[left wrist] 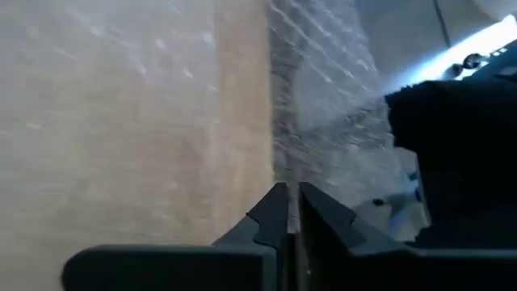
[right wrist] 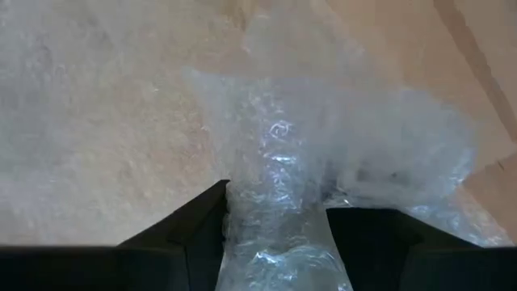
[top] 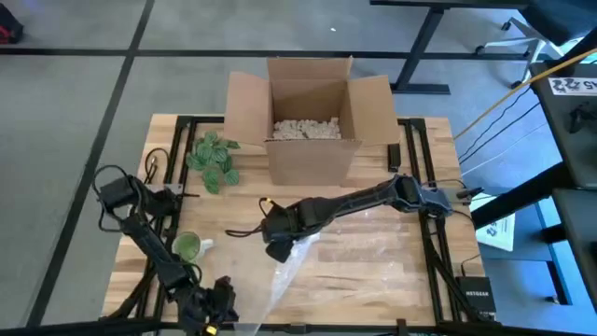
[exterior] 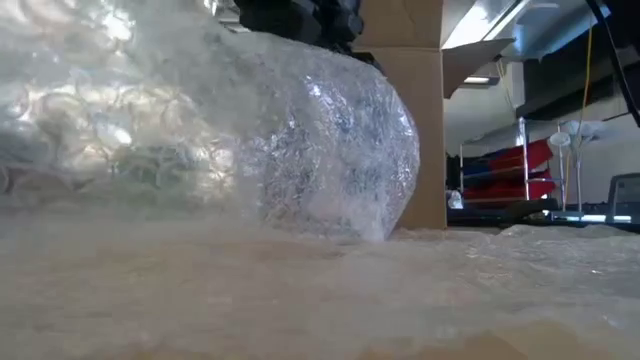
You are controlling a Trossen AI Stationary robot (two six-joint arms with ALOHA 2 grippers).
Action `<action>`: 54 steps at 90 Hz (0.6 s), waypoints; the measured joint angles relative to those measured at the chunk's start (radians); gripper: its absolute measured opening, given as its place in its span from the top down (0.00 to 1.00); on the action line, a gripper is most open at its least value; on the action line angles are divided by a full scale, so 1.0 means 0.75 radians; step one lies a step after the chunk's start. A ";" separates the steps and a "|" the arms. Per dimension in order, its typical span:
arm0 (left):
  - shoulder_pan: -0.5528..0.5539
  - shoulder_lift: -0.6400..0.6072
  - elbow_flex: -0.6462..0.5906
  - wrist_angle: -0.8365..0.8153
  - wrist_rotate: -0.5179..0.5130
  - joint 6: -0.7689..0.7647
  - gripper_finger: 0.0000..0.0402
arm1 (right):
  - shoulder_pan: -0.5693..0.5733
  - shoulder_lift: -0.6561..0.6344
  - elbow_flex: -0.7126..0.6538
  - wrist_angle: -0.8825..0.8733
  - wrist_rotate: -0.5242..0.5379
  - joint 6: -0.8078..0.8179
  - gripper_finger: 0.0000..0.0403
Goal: Wrap mug
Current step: Wrap the blue mug in bubble wrap
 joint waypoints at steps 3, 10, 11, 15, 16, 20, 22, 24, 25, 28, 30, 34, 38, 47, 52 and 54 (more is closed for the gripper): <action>0.000 0.008 0.006 0.014 0.016 -0.002 0.91 | 0.000 0.000 0.000 0.001 0.000 0.000 0.53; 0.003 0.017 0.008 0.036 0.048 -0.003 0.85 | 0.001 0.000 0.000 0.002 0.000 0.001 0.53; 0.005 0.017 0.008 0.036 0.049 -0.004 0.85 | 0.001 0.000 0.000 0.002 0.000 0.001 0.53; 0.010 0.017 0.008 0.038 0.050 -0.007 0.81 | 0.000 0.000 0.000 0.002 -0.001 0.001 0.53; 0.011 0.017 0.008 0.038 0.050 -0.010 0.80 | 0.000 0.000 0.000 0.001 -0.001 0.001 0.53; 0.019 0.017 0.008 0.035 0.050 -0.014 0.77 | 0.000 0.000 0.000 0.002 0.000 0.001 0.53; 0.023 0.017 0.008 0.032 0.050 -0.014 0.75 | 0.000 0.000 0.000 0.002 -0.001 0.001 0.53; 0.027 0.017 0.008 0.030 0.050 -0.011 0.74 | 0.000 0.000 0.000 0.002 -0.001 0.001 0.53; 0.029 0.017 0.008 0.029 0.050 -0.005 0.73 | 0.000 0.000 0.000 0.002 -0.001 0.001 0.53; 0.035 0.017 0.008 0.029 0.049 0.012 0.71 | 0.000 0.000 0.000 0.002 -0.001 0.001 0.53; 0.040 0.017 0.008 0.028 0.050 0.020 0.69 | 0.001 0.000 0.000 0.002 -0.001 0.001 0.53; 0.048 0.017 0.008 0.013 0.049 0.046 0.66 | 0.001 0.001 -0.001 0.002 -0.001 0.001 0.53; 0.056 0.017 0.008 -0.019 0.050 0.075 0.64 | 0.000 0.001 -0.001 0.002 -0.001 0.001 0.53; 0.073 0.017 0.008 -0.118 0.050 0.106 0.60 | 0.000 0.001 -0.001 0.002 -0.001 0.001 0.53; 0.082 0.017 0.008 -0.177 0.050 0.107 0.59 | 0.001 0.001 -0.001 0.002 -0.001 0.001 0.53; 0.084 0.017 0.008 -0.195 0.050 0.107 0.59 | 0.001 0.001 -0.001 0.003 -0.001 0.001 0.53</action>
